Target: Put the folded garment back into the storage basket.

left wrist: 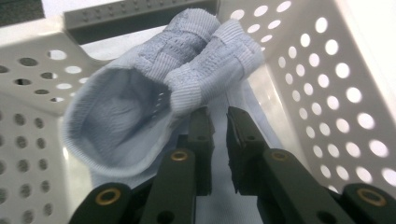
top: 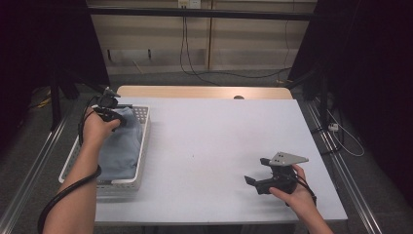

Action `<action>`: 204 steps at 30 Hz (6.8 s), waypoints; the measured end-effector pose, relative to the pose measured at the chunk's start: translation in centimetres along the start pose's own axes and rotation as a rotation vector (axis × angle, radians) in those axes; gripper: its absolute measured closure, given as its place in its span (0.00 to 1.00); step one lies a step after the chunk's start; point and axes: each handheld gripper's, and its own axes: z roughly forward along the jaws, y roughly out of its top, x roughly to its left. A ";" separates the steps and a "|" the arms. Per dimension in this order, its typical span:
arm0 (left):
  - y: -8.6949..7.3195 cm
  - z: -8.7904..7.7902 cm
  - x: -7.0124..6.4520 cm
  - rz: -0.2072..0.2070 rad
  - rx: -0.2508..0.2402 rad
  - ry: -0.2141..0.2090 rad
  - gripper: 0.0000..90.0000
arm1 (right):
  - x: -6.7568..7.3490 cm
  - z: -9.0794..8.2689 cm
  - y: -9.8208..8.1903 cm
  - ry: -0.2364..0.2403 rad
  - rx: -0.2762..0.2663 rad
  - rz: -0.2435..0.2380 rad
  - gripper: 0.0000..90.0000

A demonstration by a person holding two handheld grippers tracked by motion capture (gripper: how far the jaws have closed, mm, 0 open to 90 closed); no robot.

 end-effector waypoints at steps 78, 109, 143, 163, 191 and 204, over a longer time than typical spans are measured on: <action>-1.2 -1.7 -14.6 0.322 -0.054 -0.386 0.20 | -0.6 -0.9 -0.3 -0.003 -0.013 0.025 0.09; -4.1 -1.0 -16.9 0.435 -0.071 -0.429 0.13 | -0.6 -1.2 -0.4 0.010 -0.011 0.019 0.08; -7.7 -0.3 -18.1 0.450 -0.111 -0.489 0.11 | -0.4 -1.3 -0.4 0.031 -0.004 0.023 0.08; -9.6 -0.5 -18.0 0.443 -0.138 -0.502 0.10 | -0.1 -1.4 -0.6 0.034 0.009 0.021 0.08; -11.8 -0.1 -17.2 0.438 -0.141 -0.519 0.10 | -0.3 -1.8 -1.3 0.031 0.002 0.033 0.08; -12.6 -0.3 -16.4 0.435 -0.142 -0.516 0.09 | -0.1 -1.8 -1.4 0.024 0.004 0.023 0.08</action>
